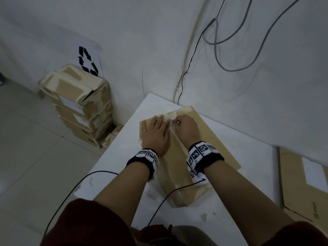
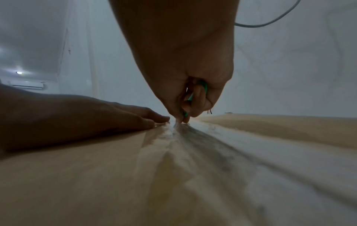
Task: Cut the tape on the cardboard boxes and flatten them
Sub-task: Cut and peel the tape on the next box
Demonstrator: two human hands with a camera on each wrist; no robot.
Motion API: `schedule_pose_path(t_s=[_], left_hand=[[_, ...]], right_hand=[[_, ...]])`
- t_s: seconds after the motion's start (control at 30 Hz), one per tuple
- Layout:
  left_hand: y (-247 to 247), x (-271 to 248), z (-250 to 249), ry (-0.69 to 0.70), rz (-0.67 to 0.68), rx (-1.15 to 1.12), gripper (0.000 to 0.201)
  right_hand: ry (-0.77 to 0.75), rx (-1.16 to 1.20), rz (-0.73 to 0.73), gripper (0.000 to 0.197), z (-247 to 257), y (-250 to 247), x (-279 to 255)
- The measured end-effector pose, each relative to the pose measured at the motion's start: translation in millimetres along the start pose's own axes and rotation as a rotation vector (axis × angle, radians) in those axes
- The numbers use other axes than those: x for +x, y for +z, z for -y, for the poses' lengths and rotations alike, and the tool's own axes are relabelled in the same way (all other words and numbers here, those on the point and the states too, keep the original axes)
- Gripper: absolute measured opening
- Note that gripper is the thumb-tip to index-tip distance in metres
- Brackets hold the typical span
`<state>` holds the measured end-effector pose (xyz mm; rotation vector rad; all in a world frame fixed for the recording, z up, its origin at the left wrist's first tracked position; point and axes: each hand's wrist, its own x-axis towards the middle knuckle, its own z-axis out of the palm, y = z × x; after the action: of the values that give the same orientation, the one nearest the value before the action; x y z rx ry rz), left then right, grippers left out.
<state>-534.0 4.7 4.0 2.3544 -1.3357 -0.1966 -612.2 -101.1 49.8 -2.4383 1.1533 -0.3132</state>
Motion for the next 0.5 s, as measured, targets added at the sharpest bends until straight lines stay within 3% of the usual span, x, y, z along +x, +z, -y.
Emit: schedule_pose_path(t_s=[0.2,0.5], left_hand=[[-1.0,-0.1,-1.7,-0.003,0.005,0.012,0.054],[-0.6,1.1,-2.1,-0.015,0.036,0.084,0.048]], right_hand=[[0.025,-0.112,0.057,0.025,-3.0,-10.0,-18.9],[0.1,-0.112,0.05,0.024,-44.1,-31.0,-109.8]])
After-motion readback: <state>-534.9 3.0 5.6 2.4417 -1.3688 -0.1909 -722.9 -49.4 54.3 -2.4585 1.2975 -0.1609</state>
